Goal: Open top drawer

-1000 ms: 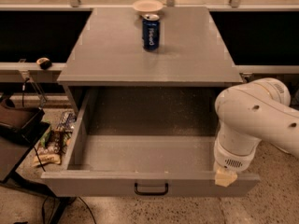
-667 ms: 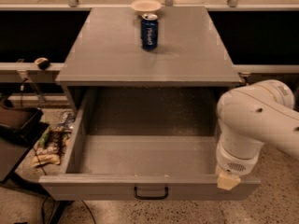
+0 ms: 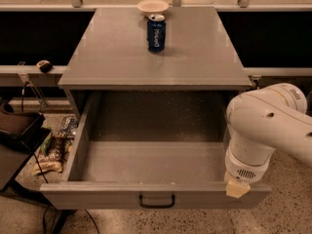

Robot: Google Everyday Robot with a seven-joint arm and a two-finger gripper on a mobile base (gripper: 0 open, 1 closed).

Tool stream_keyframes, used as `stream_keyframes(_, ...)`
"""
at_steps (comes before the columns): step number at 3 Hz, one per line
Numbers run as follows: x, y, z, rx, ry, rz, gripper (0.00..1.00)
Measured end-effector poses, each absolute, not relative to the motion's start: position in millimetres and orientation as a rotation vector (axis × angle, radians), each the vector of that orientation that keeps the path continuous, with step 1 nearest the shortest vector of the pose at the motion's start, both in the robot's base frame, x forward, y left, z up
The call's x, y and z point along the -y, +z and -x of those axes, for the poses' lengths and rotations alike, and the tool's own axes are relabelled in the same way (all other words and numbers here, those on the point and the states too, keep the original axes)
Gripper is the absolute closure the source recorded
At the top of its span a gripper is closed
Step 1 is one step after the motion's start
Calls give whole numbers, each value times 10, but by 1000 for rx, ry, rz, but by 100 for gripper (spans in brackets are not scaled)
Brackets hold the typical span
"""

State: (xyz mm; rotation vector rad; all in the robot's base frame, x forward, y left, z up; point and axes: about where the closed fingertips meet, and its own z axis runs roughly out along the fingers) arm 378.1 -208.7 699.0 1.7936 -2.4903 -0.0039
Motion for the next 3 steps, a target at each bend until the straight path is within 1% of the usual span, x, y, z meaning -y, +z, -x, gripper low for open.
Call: stream_keyframes(3, 2087, 6990, -3781, 2490, -4, -1794, 14)
